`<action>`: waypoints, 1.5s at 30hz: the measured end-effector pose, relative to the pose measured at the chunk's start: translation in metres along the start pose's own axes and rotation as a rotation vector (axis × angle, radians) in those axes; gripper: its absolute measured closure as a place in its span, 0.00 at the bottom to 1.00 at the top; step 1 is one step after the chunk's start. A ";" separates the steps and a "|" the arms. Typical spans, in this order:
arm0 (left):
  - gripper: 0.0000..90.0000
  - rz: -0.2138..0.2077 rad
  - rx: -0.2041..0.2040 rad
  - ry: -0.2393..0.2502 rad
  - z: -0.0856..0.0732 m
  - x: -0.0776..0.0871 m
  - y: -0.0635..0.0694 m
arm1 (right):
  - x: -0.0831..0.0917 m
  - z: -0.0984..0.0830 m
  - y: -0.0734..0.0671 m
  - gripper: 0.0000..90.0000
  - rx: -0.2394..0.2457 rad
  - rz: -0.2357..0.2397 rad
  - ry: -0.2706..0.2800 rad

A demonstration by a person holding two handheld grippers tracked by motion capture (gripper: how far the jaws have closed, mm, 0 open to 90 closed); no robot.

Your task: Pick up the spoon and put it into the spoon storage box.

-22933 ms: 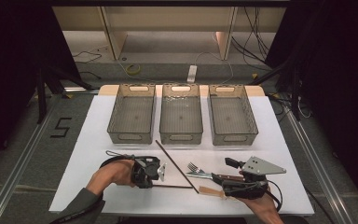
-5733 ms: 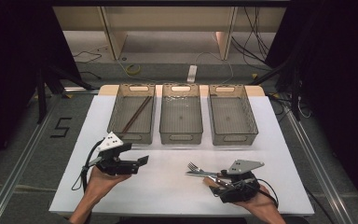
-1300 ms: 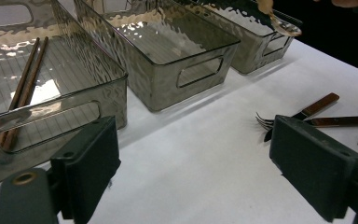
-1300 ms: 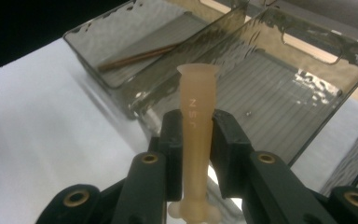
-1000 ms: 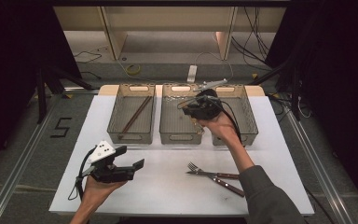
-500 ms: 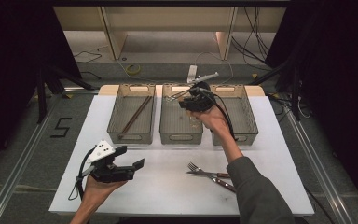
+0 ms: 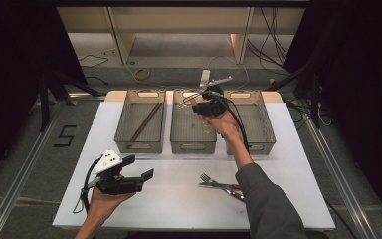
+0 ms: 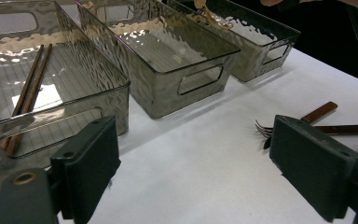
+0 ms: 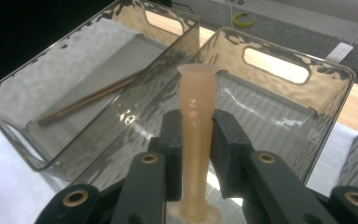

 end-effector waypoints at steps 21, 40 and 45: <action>0.17 0.002 0.006 0.007 0.001 0.001 0.000 | -0.014 -0.005 -0.011 0.60 -0.015 0.009 -0.035; 0.17 0.005 0.002 0.008 0.001 0.002 -0.001 | 0.063 -0.011 -0.026 0.35 0.163 0.150 0.033; 0.17 0.007 0.003 0.007 0.001 0.002 -0.001 | 0.083 -0.032 -0.026 0.34 0.240 0.161 0.016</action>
Point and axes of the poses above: each handheld gripper's, and its own axes: x roughly backward along the jaws, z roughly out of its top, y roughly to its right, the point moved 9 cm from there along -x, roughly forward along the jaws, and after that the axes turned 15 degrees about -z, right-handed, at the moved point
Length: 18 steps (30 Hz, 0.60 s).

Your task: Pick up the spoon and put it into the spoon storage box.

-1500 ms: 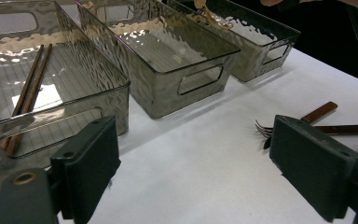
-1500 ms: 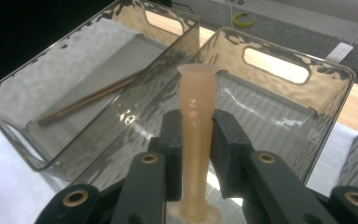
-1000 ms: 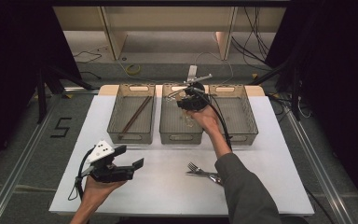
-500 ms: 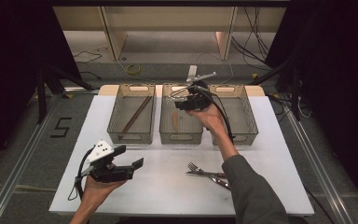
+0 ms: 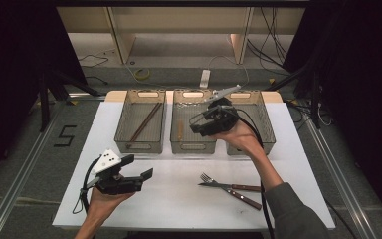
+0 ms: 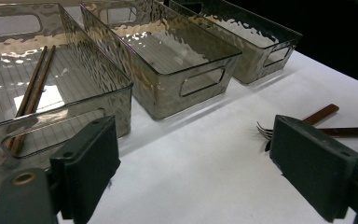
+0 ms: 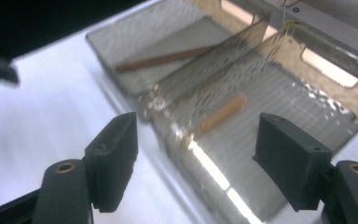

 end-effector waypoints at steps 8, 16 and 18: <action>0.16 -0.001 -0.001 0.003 0.000 0.000 0.000 | 0.021 -0.034 -0.001 0.33 0.045 -0.001 -0.016; 0.16 -0.002 -0.004 0.006 0.000 0.000 0.000 | 0.037 -0.061 0.002 0.31 0.051 0.001 -0.021; 0.16 -0.003 -0.002 0.008 0.001 0.000 0.000 | 0.041 -0.067 0.003 0.32 0.053 0.006 -0.022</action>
Point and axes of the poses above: each handheld gripper's, and its own axes: x roughly backward along the jaws, z roughly out of its top, y roughly to its right, the point moved 9 cm from there along -x, roughly forward along the jaws, and after that the axes turned 15 degrees about -z, right-handed, at the moved point
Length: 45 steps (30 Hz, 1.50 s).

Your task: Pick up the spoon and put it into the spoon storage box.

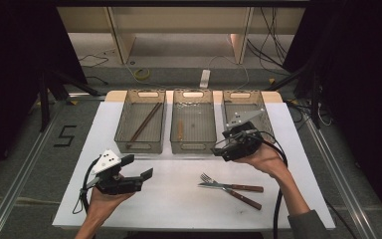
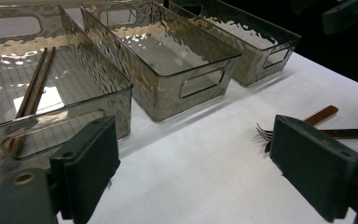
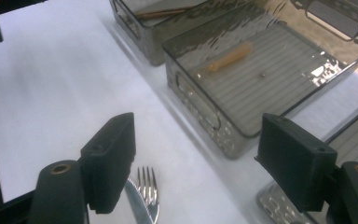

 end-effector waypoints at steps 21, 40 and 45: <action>0.16 -0.002 -0.006 0.000 0.001 0.000 0.001 | -0.007 -0.075 0.006 0.32 0.078 0.009 -0.225; 0.16 -0.008 -0.002 -0.001 0.002 -0.003 0.001 | -0.009 -0.111 -0.003 0.30 0.161 0.007 -0.351; 0.16 -0.010 -0.006 -0.007 0.002 -0.005 0.003 | -0.008 -0.117 -0.003 0.27 0.179 0.014 -0.375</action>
Point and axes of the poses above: each handheld gripper's, and its own axes: x roughly backward along the jaws, z roughly out of its top, y roughly to its right, the point moved 9 cm from there along -x, roughly forward along the jaws, and after that the axes turned 15 degrees about -z, right-handed, at the moved point
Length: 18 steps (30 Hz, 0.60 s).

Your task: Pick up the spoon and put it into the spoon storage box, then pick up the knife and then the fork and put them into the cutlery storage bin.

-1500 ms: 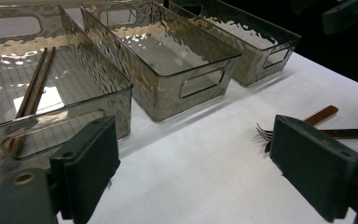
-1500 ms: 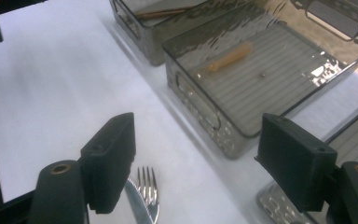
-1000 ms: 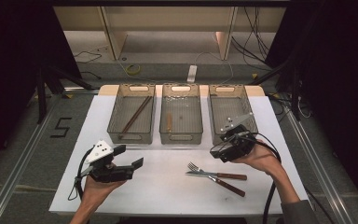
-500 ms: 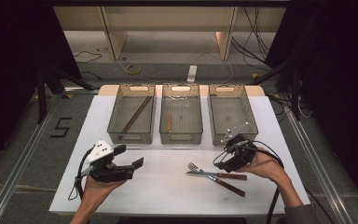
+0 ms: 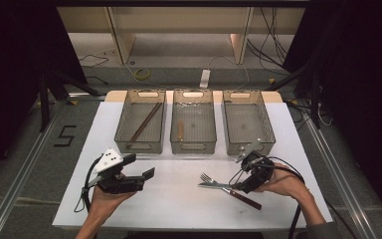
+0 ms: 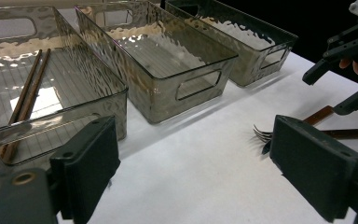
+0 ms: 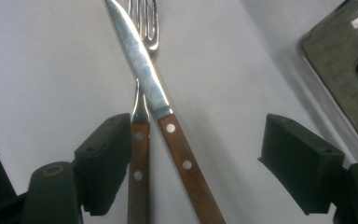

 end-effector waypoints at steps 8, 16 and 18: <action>0.16 0.002 -0.002 0.003 0.000 0.002 0.000 | -0.003 -0.008 0.001 0.25 0.008 -0.012 -0.038; 0.16 0.006 -0.001 0.003 -0.001 0.004 -0.001 | -0.009 -0.017 -0.001 0.30 0.024 -0.006 -0.079; 0.16 0.006 0.000 0.002 -0.001 0.004 -0.001 | -0.011 -0.018 -0.001 0.32 0.040 -0.003 -0.086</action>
Point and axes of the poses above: each handheld gripper's, and its own axes: x roughly backward along the jaws, z roughly out of its top, y roughly to its right, the point moved 9 cm from there along -x, roughly forward along the jaws, and after that the axes turned 15 degrees about -z, right-handed, at the moved point
